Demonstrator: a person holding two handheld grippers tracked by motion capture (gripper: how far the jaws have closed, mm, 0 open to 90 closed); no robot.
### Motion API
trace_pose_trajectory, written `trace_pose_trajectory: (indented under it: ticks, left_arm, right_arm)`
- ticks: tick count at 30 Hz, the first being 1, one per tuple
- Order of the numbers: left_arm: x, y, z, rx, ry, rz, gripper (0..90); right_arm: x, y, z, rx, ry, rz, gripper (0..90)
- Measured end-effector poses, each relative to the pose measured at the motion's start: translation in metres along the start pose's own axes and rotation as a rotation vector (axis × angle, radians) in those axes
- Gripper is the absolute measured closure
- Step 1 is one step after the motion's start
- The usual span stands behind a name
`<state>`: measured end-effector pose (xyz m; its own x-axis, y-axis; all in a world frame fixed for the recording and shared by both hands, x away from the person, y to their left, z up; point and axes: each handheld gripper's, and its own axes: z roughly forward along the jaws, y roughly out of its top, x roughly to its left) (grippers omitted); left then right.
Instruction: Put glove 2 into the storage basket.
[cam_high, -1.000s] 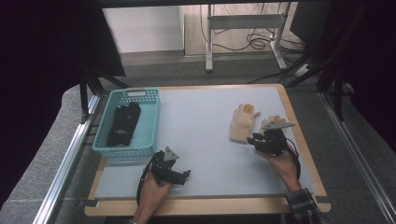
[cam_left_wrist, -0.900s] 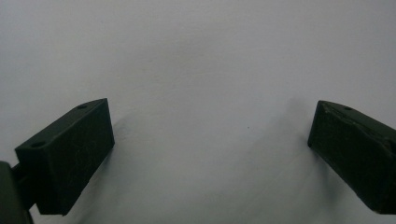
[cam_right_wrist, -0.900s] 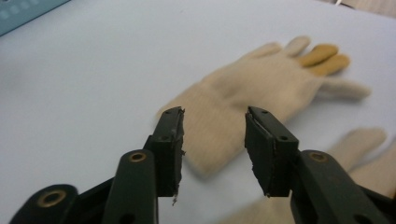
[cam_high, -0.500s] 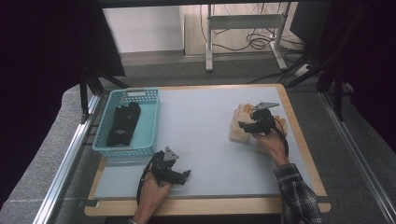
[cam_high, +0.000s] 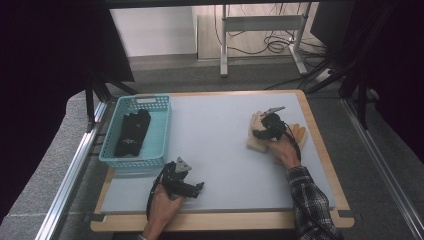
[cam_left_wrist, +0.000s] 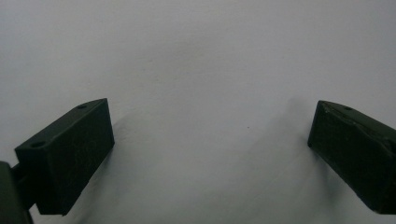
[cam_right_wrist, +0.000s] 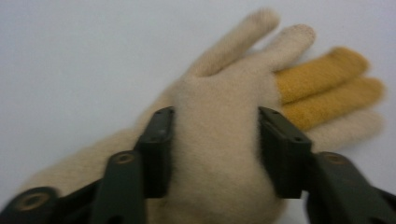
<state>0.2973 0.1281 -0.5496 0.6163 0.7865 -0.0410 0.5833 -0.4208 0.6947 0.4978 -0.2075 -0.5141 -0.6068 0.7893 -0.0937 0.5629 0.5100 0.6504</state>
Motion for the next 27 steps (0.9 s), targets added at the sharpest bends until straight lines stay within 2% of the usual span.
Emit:
trace_pose_trajectory:
  ticks: [1, 4, 8, 12, 15, 18, 19, 20, 22, 24, 27]
  left_arm:
    - [0.0, 0.0, 0.0, 0.0, 0.0, 0.0, 0.4]
    - [0.0, 0.0, 0.0, 0.0, 0.0, 0.0, 0.4]
    - [0.0, 0.0, 0.0, 0.0, 0.0, 0.0, 0.5]
    - [0.0, 0.0, 0.0, 0.001, 0.0, 0.0, 0.5]
    - [0.0, 0.0, 0.0, 0.001, 0.0, 0.001, 0.5]
    - [0.0, 0.0, 0.0, 0.002, 0.0, 0.0, 0.5]
    - [0.0, 0.0, 0.0, 0.002, 0.0, 0.0, 0.5]
    - [0.0, 0.0, 0.0, 0.001, 0.0, 0.0, 0.5]
    - [0.0, 0.0, 0.0, 0.0, 0.0, 0.0, 0.5]
    - [0.0, 0.0, 0.0, 0.0, 0.001, 0.003, 0.5]
    - [0.0, 0.0, 0.0, 0.0, 0.002, 0.003, 0.5]
  right_arm:
    - [0.002, 0.0, -0.001, 0.006, -0.006, -0.01, 53.8]
    - [0.002, -0.001, -0.005, 0.007, -0.005, 0.003, 59.2]
    - [0.001, -0.001, -0.011, -0.022, 0.012, 0.025, 61.3]
    - [0.008, 0.001, -0.022, -0.048, 0.02, 0.006, 63.7]
    - [0.021, 0.004, -0.036, -0.071, 0.029, -0.036, 64.3]
    - [0.036, 0.007, -0.053, -0.112, 0.074, -0.054, 65.1]
    - [0.036, 0.007, -0.053, -0.112, 0.074, -0.054, 65.1]
    - [0.052, 0.008, -0.066, -0.134, 0.113, -0.075, 65.7]
    - [0.063, 0.009, -0.073, -0.144, 0.132, -0.09, 65.9]
    - [0.078, 0.007, -0.08, -0.156, 0.172, -0.098, 65.9]
    - [0.103, 0.0, -0.084, -0.162, 0.205, -0.121, 65.8]
